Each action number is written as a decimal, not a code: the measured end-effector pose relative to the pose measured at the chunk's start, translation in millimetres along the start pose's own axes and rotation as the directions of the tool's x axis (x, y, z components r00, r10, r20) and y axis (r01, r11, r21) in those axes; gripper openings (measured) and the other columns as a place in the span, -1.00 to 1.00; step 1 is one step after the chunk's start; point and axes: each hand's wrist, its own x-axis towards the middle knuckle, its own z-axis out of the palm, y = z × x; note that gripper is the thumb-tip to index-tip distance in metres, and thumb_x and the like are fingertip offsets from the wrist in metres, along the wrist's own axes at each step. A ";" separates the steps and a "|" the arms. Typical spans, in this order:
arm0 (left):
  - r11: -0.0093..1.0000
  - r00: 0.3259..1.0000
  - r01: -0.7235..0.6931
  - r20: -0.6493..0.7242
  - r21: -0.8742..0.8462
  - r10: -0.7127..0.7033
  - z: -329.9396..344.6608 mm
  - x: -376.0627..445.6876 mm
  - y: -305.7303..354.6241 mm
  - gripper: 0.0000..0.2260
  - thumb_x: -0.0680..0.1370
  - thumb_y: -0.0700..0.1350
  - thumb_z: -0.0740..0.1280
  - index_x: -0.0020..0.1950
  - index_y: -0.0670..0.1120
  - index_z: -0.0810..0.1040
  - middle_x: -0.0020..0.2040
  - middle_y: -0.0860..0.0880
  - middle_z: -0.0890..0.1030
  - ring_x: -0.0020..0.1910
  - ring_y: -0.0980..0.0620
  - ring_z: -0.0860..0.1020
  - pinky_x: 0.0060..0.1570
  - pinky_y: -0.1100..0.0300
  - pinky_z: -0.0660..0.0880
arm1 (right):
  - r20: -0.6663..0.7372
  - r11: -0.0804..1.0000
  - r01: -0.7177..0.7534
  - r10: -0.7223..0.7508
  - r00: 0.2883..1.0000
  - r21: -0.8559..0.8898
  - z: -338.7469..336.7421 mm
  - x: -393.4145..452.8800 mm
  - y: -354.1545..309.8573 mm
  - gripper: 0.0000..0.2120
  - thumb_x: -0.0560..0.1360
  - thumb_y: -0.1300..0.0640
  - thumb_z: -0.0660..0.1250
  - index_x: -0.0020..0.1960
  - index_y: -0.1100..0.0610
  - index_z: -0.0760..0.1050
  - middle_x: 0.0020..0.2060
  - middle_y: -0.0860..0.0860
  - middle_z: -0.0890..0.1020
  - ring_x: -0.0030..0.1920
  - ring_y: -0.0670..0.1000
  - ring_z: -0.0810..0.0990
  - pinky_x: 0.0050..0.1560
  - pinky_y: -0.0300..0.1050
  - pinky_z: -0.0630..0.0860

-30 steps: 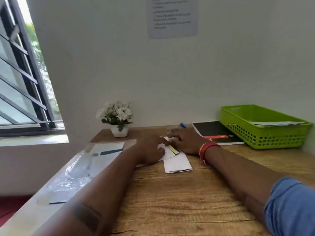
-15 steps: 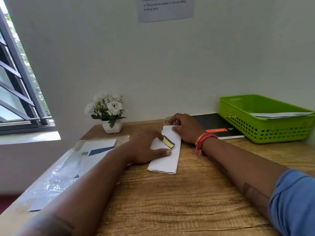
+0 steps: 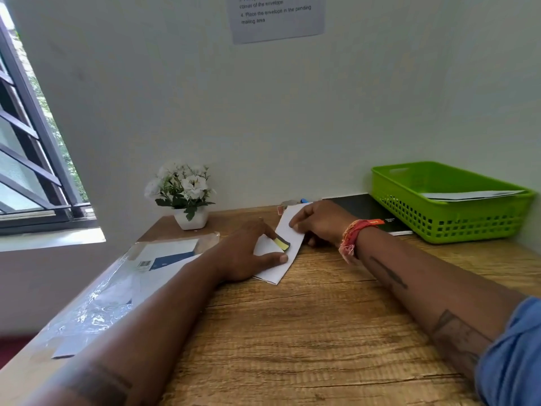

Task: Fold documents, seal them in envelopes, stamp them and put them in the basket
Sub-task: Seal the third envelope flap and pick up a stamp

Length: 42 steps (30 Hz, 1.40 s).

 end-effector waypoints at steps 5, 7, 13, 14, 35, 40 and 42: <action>1.000 0.999 -0.008 -0.038 0.026 0.009 2.3 -0.9 1.3 -0.50 0.41 0.43 0.34 0.22 0.22 0.39 0.30 0.16 0.45 0.19 0.12 0.43 0.10 0.13 0.41 | -0.324 0.977 0.044 0.026 0.946 0.207 -10.9 2.2 3.1 -0.83 0.61 0.22 0.26 0.04 0.13 0.64 -0.05 0.07 0.63 -0.23 0.14 0.71 -0.26 0.02 0.69; 0.999 0.998 -0.009 -0.054 0.031 0.011 3.1 -1.8 3.1 -0.51 0.42 0.41 0.35 0.22 0.20 0.38 0.27 0.16 0.45 0.18 0.11 0.44 0.08 0.14 0.42 | -0.180 0.954 0.018 0.038 0.983 0.298 -12.1 -0.3 6.7 -0.85 0.61 0.15 0.30 0.10 0.15 0.61 -0.03 0.14 0.66 -0.23 0.11 0.70 -0.32 -0.05 0.65; 1.000 0.997 0.003 -0.073 0.023 -0.001 4.4 -3.0 4.6 -0.55 0.44 0.38 0.37 0.19 0.21 0.34 0.30 0.12 0.45 0.16 0.07 0.45 0.02 0.14 0.41 | 0.099 0.982 0.000 -0.019 0.995 0.191 -2.4 -5.0 7.2 -0.87 0.55 0.25 0.39 0.09 0.16 0.62 -0.13 0.21 0.71 -0.25 0.08 0.66 -0.34 -0.12 0.61; 1.000 0.997 -0.002 -0.080 0.029 0.004 4.5 -3.0 4.3 -0.54 0.44 0.38 0.37 0.19 0.21 0.34 0.31 0.11 0.44 0.15 0.07 0.44 0.01 0.15 0.40 | 0.092 0.980 0.002 -0.021 0.996 0.197 -2.3 -4.9 6.6 -0.87 0.55 0.25 0.39 0.09 0.15 0.62 -0.15 0.20 0.71 -0.28 0.07 0.66 -0.35 -0.11 0.62; 1.000 0.993 -0.001 -0.121 0.004 0.002 5.2 -2.6 1.6 -0.52 0.43 0.38 0.37 0.20 0.20 0.33 0.29 0.10 0.45 0.13 0.07 0.44 -0.02 0.11 0.41 | -0.285 0.985 0.159 -0.172 0.943 -0.068 3.8 9.5 16.7 -0.82 0.59 0.23 0.29 0.10 0.07 0.63 0.11 0.05 0.60 -0.11 0.04 0.64 -0.48 -0.39 0.46; 1.000 0.994 0.007 -0.108 0.015 -0.005 4.2 -3.7 4.6 -0.51 0.43 0.38 0.38 0.21 0.19 0.33 0.29 0.10 0.43 0.11 0.07 0.43 -0.08 0.16 0.37 | -0.247 0.983 0.168 -0.146 0.958 0.073 8.9 6.2 10.4 -0.85 0.59 0.22 0.32 0.10 0.05 0.61 -0.11 0.05 0.66 -0.33 -0.03 0.66 -0.35 -0.19 0.62; 1.000 0.995 0.007 -0.100 0.022 -0.005 4.2 -4.4 6.6 -0.50 0.43 0.38 0.38 0.22 0.18 0.32 0.30 0.09 0.43 0.10 0.07 0.43 -0.11 0.18 0.37 | -0.244 0.981 0.159 -0.129 0.961 0.107 12.8 5.2 8.0 -0.85 0.59 0.22 0.34 0.11 0.07 0.61 -0.11 0.06 0.67 -0.38 -0.04 0.65 -0.37 -0.21 0.60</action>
